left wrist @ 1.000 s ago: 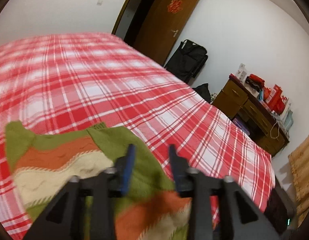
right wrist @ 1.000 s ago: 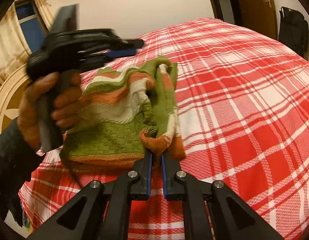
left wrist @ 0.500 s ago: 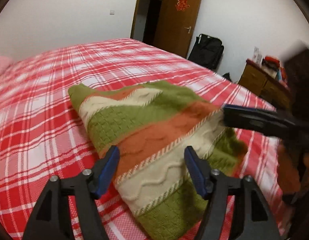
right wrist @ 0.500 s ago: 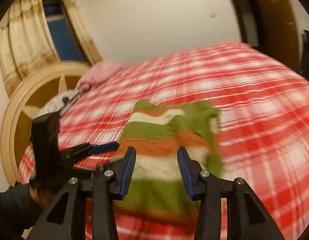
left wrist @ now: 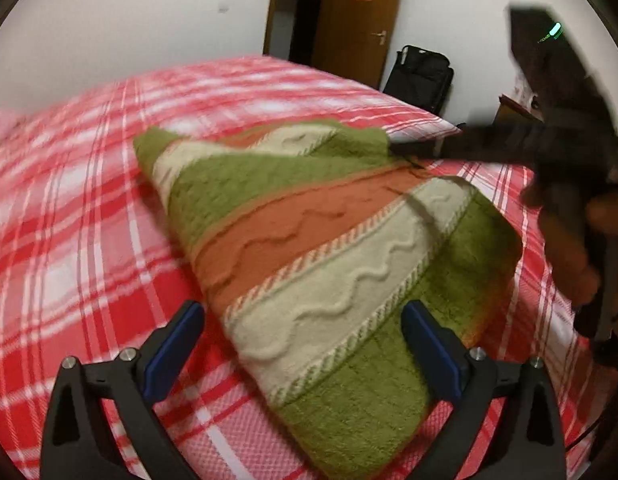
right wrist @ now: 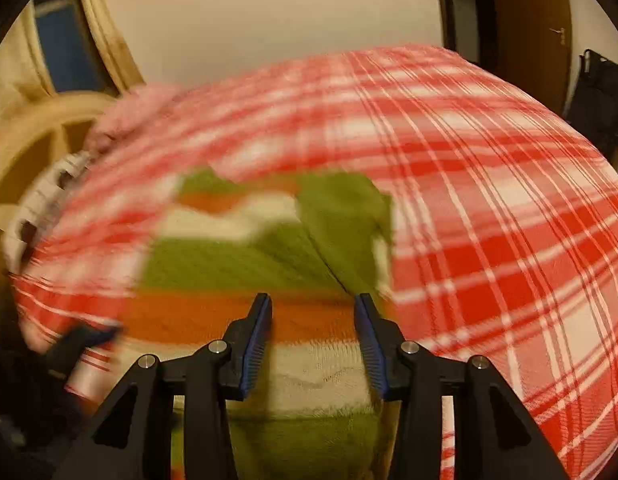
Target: Fold small clothes
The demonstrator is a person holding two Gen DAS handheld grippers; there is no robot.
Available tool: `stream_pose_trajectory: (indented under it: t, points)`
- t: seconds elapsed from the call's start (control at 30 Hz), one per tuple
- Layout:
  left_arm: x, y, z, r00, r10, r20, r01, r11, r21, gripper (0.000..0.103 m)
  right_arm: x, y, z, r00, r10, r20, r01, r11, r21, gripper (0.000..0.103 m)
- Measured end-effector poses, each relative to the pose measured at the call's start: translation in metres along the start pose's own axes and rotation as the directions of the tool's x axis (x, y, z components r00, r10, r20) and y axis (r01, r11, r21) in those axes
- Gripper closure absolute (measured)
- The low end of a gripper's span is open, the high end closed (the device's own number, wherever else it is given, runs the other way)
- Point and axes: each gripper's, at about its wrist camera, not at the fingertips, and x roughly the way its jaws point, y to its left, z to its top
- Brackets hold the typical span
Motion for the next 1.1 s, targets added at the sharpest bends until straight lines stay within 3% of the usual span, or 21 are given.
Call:
stream_pose_trajectory:
  t: [0.13,0.27,0.33,0.4,0.43,0.57,0.7,0.8,0.97,1.1]
  points:
    - [0.01,0.007,-0.003,0.999,-0.018,-0.048,0.015,0.998,-0.06,0.0,0.035,0.018,0.028,0.997,0.03,-0.077,-0.033,0.998,-0.045,0.058]
    - [0.013,0.004,-0.005,0.998,-0.011,-0.061,0.007,0.998,-0.057,0.0,0.097,-0.008,0.042,0.976,-0.14,-0.166,0.142,0.99,0.0,0.058]
    - [0.014,0.002,-0.005,0.998,-0.004,-0.064,0.001,0.999,-0.051,0.0,0.105,-0.032,0.047,0.982,-0.133,-0.136,0.145,0.986,0.087,0.057]
    - [0.014,0.003,-0.006,0.998,-0.007,-0.068,0.004,0.999,-0.054,0.0,0.102,-0.041,0.047,0.987,-0.093,-0.132,0.115,0.979,0.167,0.057]
    - [0.014,0.004,-0.006,0.997,-0.01,-0.071,0.006,0.998,-0.058,0.0,0.1,-0.039,0.047,0.986,-0.098,-0.134,0.118,0.981,0.155,0.058]
    - [0.016,0.007,-0.006,0.997,-0.012,-0.07,0.008,0.998,-0.058,0.0,0.073,-0.022,0.039,0.984,-0.152,-0.096,0.158,0.986,0.059,0.056]
    - [0.016,0.007,-0.005,0.997,-0.012,-0.07,0.008,0.998,-0.058,0.0,0.032,-0.01,0.015,0.992,-0.122,-0.033,0.123,0.992,0.022,0.056]
    - [0.016,0.007,-0.005,0.997,-0.012,-0.07,0.008,0.998,-0.058,0.0,0.005,0.013,-0.013,0.995,-0.096,0.013,0.096,0.991,-0.088,0.056]
    - [0.017,0.008,-0.005,0.997,-0.011,-0.07,0.007,0.998,-0.057,0.0,0.005,0.012,-0.058,0.988,-0.15,-0.042,0.142,0.978,-0.151,0.056]
    - [0.016,0.004,-0.006,0.997,0.003,-0.075,-0.006,0.999,-0.044,0.0,0.006,-0.006,-0.073,0.992,-0.119,-0.048,0.112,0.986,-0.124,0.056]
